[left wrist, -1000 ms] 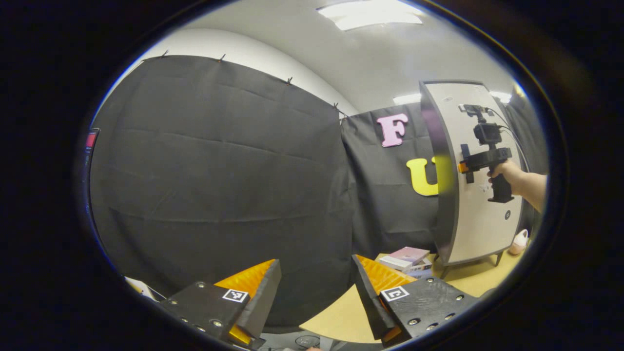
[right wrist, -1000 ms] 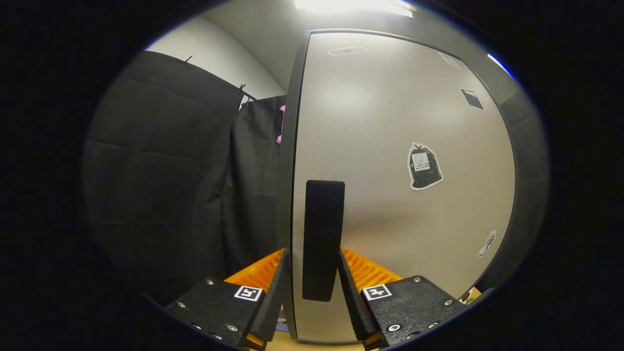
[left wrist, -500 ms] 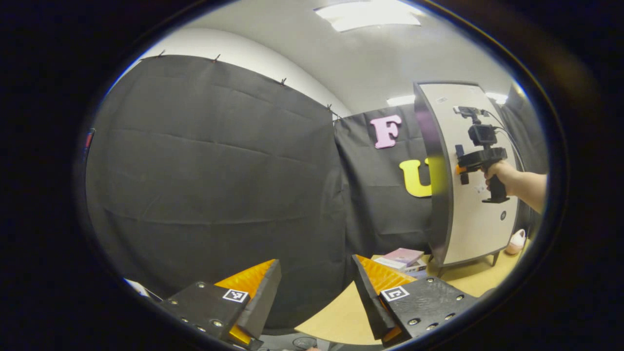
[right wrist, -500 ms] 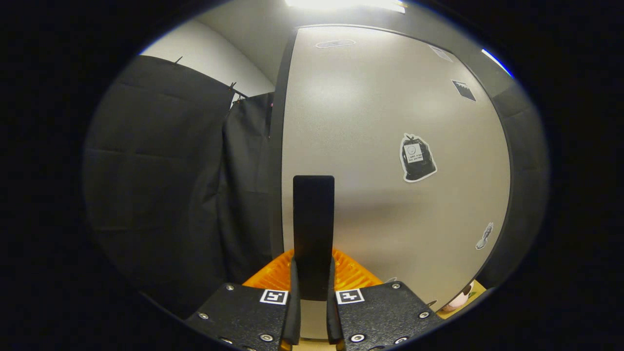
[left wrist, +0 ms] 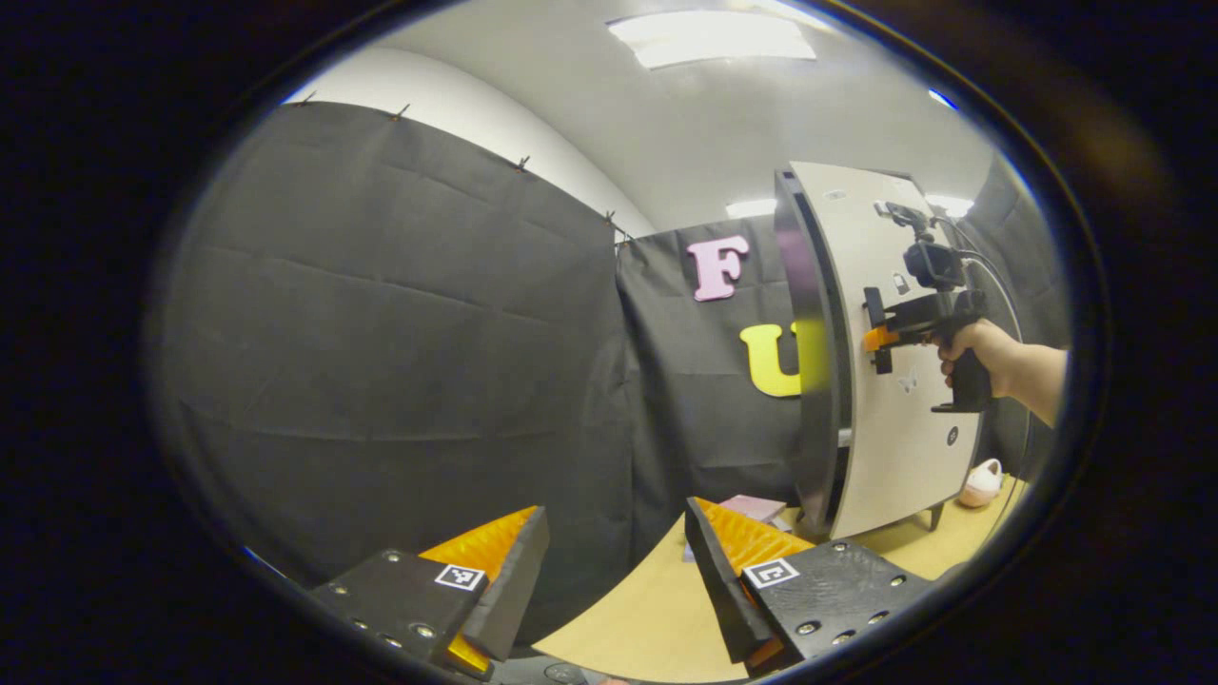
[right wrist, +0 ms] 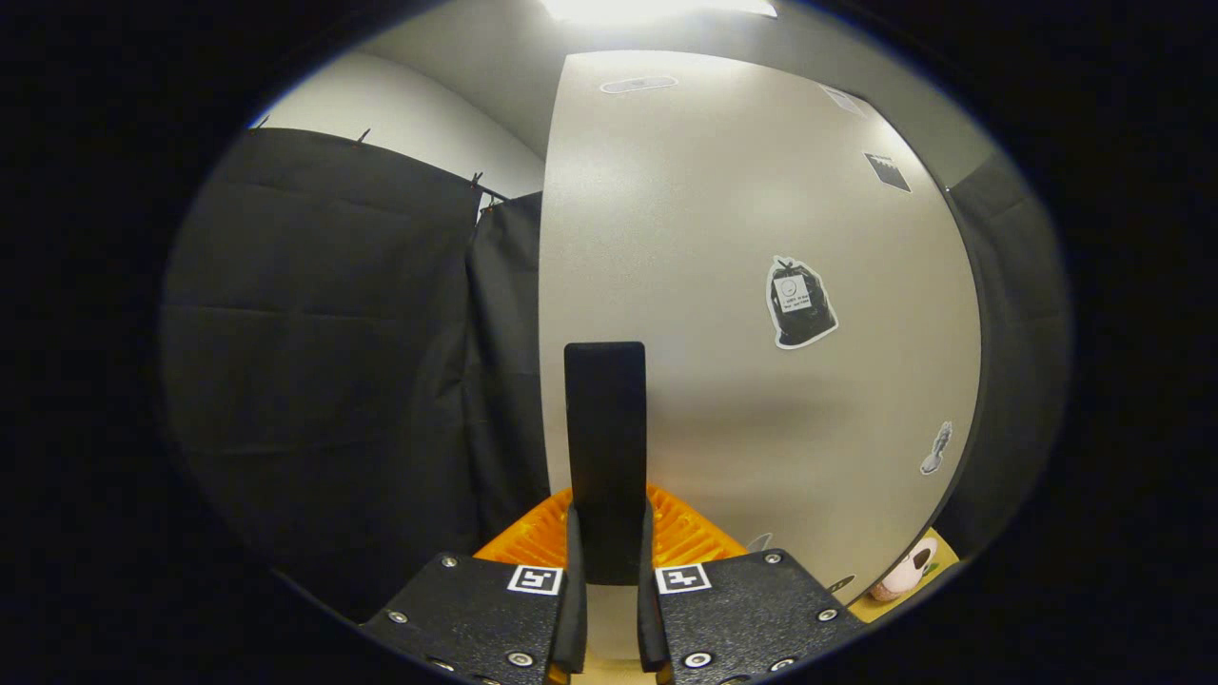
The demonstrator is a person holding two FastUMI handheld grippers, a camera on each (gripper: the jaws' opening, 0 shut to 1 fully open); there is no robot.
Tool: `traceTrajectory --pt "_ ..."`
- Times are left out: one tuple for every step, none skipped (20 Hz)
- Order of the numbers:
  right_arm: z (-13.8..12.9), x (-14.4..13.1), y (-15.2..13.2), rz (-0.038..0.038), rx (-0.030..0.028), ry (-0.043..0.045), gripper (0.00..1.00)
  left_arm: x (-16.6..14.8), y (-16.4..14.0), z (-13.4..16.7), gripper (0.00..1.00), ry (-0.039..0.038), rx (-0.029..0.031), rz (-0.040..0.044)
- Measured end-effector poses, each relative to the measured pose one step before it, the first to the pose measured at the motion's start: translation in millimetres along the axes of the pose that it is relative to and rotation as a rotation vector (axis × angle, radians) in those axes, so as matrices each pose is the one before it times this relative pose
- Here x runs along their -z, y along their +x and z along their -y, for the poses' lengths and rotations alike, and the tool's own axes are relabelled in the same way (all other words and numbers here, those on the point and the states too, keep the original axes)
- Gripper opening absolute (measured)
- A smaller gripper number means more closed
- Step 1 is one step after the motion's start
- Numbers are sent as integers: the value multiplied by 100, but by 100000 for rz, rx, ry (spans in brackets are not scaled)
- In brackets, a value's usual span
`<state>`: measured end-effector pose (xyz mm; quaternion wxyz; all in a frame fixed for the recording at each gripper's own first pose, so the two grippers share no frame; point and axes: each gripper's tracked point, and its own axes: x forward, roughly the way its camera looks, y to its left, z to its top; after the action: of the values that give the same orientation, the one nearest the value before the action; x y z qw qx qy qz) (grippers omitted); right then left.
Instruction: Open the cabinet door with the right hand, grasp the bottle in the cabinet with the left hand and place it on the coaster, then close the cabinet door with the right hand.
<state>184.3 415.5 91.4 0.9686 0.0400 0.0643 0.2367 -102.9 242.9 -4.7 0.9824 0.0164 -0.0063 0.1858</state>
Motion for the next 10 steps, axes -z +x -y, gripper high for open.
traceTrajectory --pt "19 75 -178 69 -1028 125 22 -152 123 600 87 44 1114 263" --pt "-9 -9 -191 67 -1026 -1 22 -38 -27 643 87 -2 1261 208" --pt "254 67 -177 58 -1000 -21 22 -100 161 531 87 -150 1291 42" --pt "141 54 -136 18 -1026 157 22 171 168 874 83 -238 1373 -178" --pt "50 62 13 -75 -1108 275 22 -48 164 645 83 -62 1109 -166" --pt "79 -47 -134 -115 -1220 146 22 -125 52 507 83 91 684 242" --pt "228 -3 -52 3 -1223 253 22 -267 65 442 83 97 383 289" --pt "137 -37 -148 -14 -1297 276 22 -109 -24 464 87 12 141 -103" --pt "181 -170 -170 51 -1435 -74 22 -199 -6 550 83 -299 501 -8" --pt "171 -69 -160 93 -1525 -116 22 -151 7 1021 83 -312 1018 209"
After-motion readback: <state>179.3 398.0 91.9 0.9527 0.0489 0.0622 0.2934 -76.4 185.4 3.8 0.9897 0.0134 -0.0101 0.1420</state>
